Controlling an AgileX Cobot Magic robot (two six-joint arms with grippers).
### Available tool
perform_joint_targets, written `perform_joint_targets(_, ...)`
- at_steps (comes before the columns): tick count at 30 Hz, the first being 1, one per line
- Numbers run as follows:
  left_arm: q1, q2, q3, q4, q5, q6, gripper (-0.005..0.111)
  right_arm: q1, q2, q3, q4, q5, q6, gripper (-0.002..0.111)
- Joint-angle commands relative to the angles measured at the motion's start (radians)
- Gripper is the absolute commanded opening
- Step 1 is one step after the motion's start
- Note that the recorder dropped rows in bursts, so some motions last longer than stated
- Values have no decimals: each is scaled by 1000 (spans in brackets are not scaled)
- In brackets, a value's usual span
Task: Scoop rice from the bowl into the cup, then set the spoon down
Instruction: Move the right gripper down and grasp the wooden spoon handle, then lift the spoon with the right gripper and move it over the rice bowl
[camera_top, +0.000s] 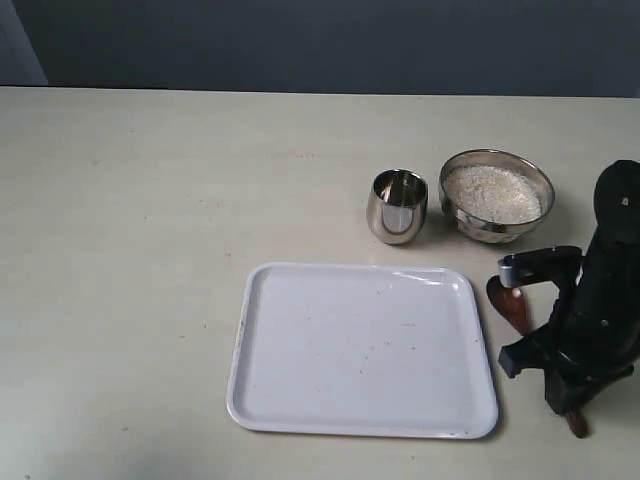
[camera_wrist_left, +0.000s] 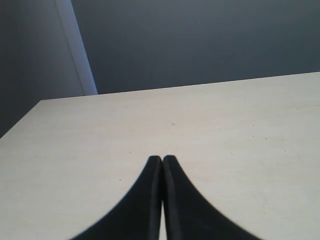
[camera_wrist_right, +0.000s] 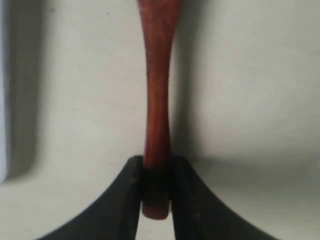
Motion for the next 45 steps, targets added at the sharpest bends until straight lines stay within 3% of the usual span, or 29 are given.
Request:
perform_joint_targets(1,0,-5,-3,-5,-5,-6,0,2,22,13,9,-3,-1,0)
perform_joint_targets(10,0,-5,-3,-5,-5,-6,0,2,-173,3,-11,119,-1,0)
perform_joint_targets(14,0,-5,-3,-5,-5,-6,0,2,-284,-95,-185,230,110,0)
perform_joint_targets(16,0,-5,-3,-5,-5,-6,0,2,-298,-202,-362,293,168,0)
perform_joint_targets(24,0,-5,-3,-5,-7,-6,0,2,-184,-463,-752,388,114,0)
perform_joint_targets(40,0,-5,-3,-5,-7,-6,0,2,77,-508,-870,388,-38,0)
perform_joint_targets(45,0,-5,-3,-5,-7,-6,0,54,111,-508,-949,388,-46,0)
